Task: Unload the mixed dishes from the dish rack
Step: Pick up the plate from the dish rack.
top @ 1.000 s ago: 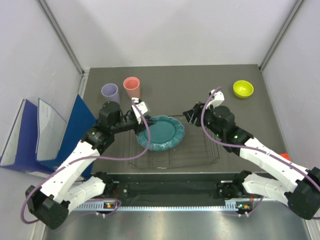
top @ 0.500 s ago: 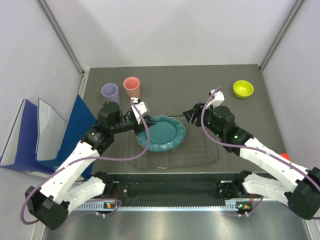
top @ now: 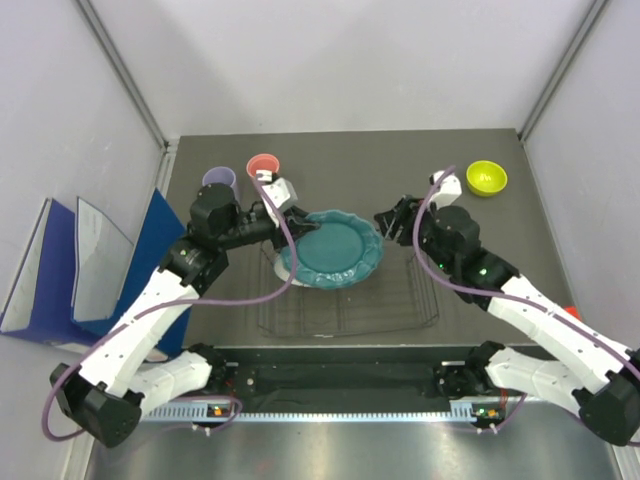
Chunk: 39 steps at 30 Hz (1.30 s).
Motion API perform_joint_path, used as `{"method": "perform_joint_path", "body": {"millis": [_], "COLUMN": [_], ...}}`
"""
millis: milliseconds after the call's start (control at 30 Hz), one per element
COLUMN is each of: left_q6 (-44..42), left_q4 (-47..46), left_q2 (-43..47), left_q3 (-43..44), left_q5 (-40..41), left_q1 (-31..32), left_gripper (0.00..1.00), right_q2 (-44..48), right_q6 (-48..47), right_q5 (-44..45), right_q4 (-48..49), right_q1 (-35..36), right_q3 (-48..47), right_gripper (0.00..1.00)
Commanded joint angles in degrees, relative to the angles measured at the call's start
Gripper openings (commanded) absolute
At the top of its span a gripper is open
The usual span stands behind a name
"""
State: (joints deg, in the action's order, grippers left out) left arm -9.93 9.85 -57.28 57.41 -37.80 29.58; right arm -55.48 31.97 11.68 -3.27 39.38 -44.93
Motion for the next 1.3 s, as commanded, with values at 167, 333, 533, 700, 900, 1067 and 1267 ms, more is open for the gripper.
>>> {"method": "perform_joint_path", "body": {"millis": [167, 333, 533, 700, 900, 1067, 1267], "left_q6": [5.9, 9.8, 20.0, 28.0, 40.0, 55.4, 72.9], "left_q4": [-14.2, -14.3, -7.8, -1.2, 1.1, -4.2, -14.8], "left_q2": [-4.4, -9.1, -19.1, -28.9, -36.3, -39.8, -42.6], "left_q3": [9.1, 13.2, 25.6, 38.2, 45.7, 45.4, 40.9], "left_q5": [-4.3, -1.2, 4.3, 7.6, 11.8, 7.2, 1.5], "left_q1": [0.2, 0.2, 0.1, 0.1, -1.0, -5.5, -10.2], "left_gripper": [0.0, 0.0, 0.0, 0.0, 0.0, 0.0, 0.0], "right_q2": [5.1, 7.3, 8.9, 9.6, 9.8, 9.3, 8.8], "right_q6": [-4.2, -4.5, -3.0, -2.9, -4.1, -5.2, -7.0], "right_q5": [14.6, 17.7, 16.9, 17.8, 19.9, 20.6, 22.7], "right_q4": [-6.2, -6.8, -7.1, -7.5, -8.2, -9.2, -10.8], "right_q1": [0.9, 0.8, 0.8, 0.7, 0.7, 0.7, 0.6], "right_q3": [-16.8, -21.4, -20.6, -19.7, -21.2, -22.7, -24.3], "right_gripper": [0.62, 0.63, 0.64, 0.64, 0.64, 0.64, 0.64]}}
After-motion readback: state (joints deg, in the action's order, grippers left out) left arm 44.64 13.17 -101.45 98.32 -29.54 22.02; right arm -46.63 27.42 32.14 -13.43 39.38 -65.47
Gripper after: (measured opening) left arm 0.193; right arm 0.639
